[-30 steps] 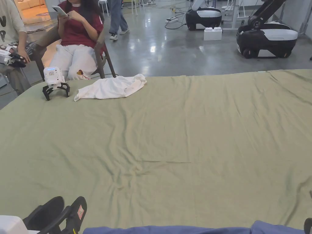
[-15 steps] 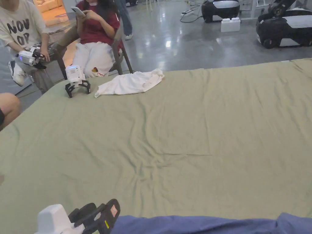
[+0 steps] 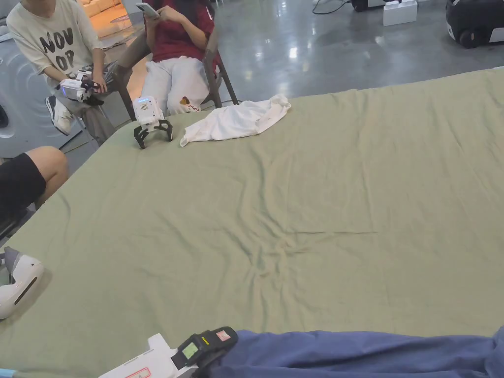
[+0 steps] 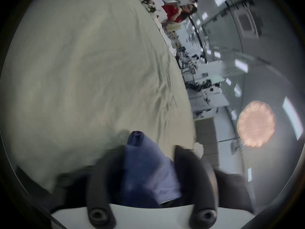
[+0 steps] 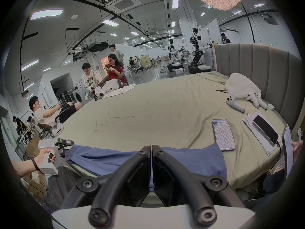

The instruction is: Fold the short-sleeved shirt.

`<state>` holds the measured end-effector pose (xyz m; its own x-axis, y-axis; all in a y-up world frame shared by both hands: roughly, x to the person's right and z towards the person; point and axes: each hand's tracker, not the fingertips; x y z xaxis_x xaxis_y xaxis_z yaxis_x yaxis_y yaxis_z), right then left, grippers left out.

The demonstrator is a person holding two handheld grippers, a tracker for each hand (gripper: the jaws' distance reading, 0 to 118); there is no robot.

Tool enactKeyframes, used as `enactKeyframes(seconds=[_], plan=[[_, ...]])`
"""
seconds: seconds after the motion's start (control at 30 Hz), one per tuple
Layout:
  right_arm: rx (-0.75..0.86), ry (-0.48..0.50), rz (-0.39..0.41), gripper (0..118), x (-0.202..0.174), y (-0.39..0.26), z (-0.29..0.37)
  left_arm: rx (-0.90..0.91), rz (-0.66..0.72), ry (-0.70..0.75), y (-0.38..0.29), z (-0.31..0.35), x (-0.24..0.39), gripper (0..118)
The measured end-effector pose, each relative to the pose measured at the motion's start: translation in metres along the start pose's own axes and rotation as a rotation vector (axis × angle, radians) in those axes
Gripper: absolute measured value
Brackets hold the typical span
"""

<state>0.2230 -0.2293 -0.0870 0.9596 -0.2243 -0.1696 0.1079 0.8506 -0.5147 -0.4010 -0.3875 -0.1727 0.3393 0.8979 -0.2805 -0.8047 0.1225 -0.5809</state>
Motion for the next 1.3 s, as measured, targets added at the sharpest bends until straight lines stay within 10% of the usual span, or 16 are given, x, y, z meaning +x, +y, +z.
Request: enactKeyframes(seconds=[0.2, 0.6, 1.13, 1.23, 1.3], plan=[[-0.024, -0.027, -0.007, 0, 0.004, -0.002, 0.001, 0.039, 0.016, -0.015, -0.015, -0.001, 0.000, 5], [-0.024, -0.012, -0.118, 0, 0.009, -0.005, -0.010, 0.281, -0.330, 0.153, 0.042, 0.095, 0.100, 4], [-0.031, -0.053, -0.141, 0, 0.007, -0.016, 0.012, -0.179, -0.614, 0.127, -0.160, -0.118, 0.151, 5], [-0.035, -0.071, -0.157, 0, 0.017, -0.023, 0.018, -0.154, -0.600, 0.127, -0.161, -0.125, 0.151, 26], [-0.041, -0.079, -0.175, 0, 0.022, -0.027, 0.019, -0.195, -0.559, 0.059, -0.152, -0.122, 0.151, 83]])
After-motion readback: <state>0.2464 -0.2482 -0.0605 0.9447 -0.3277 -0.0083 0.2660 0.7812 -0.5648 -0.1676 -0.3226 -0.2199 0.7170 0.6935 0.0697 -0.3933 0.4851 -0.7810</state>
